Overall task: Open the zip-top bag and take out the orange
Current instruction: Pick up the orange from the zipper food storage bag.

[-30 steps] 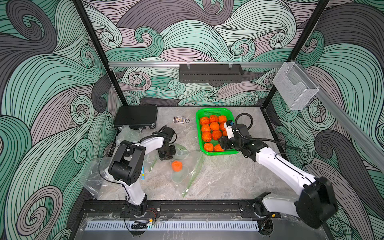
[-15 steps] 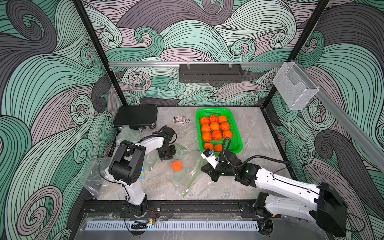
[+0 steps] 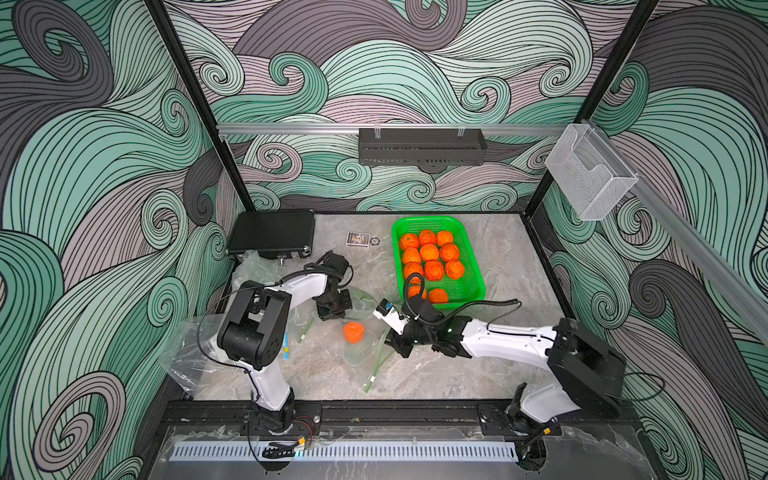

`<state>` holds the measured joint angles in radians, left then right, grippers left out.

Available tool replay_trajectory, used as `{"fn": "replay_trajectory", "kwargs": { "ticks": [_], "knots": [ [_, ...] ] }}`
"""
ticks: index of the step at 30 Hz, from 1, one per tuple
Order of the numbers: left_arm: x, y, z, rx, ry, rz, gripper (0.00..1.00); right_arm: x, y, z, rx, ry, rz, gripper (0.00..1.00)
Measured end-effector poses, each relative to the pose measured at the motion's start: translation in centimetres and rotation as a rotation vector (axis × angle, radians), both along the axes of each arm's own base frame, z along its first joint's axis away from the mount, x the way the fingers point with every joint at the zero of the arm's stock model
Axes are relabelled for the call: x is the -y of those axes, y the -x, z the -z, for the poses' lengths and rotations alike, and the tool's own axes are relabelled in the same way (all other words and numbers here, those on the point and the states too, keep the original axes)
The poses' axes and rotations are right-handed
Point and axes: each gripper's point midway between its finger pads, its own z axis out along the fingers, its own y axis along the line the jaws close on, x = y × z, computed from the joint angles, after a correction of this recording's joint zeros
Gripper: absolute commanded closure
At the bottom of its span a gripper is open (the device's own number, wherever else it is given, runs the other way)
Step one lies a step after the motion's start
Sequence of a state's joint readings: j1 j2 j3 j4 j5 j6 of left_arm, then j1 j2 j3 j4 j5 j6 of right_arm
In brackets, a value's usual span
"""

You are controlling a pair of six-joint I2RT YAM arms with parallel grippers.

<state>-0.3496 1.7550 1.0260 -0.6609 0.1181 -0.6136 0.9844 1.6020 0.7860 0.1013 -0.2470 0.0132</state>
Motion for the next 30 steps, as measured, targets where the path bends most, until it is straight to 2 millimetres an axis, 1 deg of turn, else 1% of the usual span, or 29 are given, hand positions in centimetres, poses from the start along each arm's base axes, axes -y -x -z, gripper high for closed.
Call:
{"fn": "replay_trajectory", "kwargs": {
  "ticks": [1, 3, 7, 11, 15, 19, 23, 25, 27, 30],
  "knots": [
    [0.0, 0.0, 0.0, 0.0, 0.0, 0.0, 1.0, -0.5, -0.2, 0.3, 0.006, -0.001, -0.016, 0.45],
    [0.0, 0.0, 0.0, 0.0, 0.001, 0.0, 1.0, -1.4, -0.4, 0.6, 0.031, -0.013, -0.056, 0.36],
    [0.0, 0.0, 0.0, 0.0, 0.002, 0.0, 1.0, -2.5, -0.5, 1.6, 0.067, -0.026, -0.122, 0.26],
    [0.0, 0.0, 0.0, 0.0, 0.002, 0.0, 1.0, -4.3, -0.8, 2.1, 0.087, -0.057, -0.178, 0.18],
    [0.0, 0.0, 0.0, 0.0, 0.002, -0.001, 1.0, -5.8, -0.9, 2.2, 0.099, -0.086, -0.21, 0.17],
    [0.0, 0.0, 0.0, 0.0, 0.002, -0.001, 1.0, -7.5, -1.5, 2.0, 0.113, -0.107, -0.218, 0.18],
    [0.0, 0.0, 0.0, 0.0, 0.002, -0.001, 1.0, -8.7, -2.1, 1.9, 0.109, -0.123, -0.208, 0.3],
    [0.0, 0.0, 0.0, 0.0, 0.002, -0.001, 1.0, -9.2, -2.4, 2.0, 0.103, -0.13, -0.2, 0.39],
    [0.0, 0.0, 0.0, 0.0, 0.002, -0.001, 1.0, -9.3, -2.4, 2.0, 0.097, -0.138, -0.197, 0.47],
    [0.0, 0.0, 0.0, 0.0, 0.002, -0.001, 1.0, -9.2, -2.3, 2.0, 0.084, -0.142, -0.188, 0.51]
  ]
}}
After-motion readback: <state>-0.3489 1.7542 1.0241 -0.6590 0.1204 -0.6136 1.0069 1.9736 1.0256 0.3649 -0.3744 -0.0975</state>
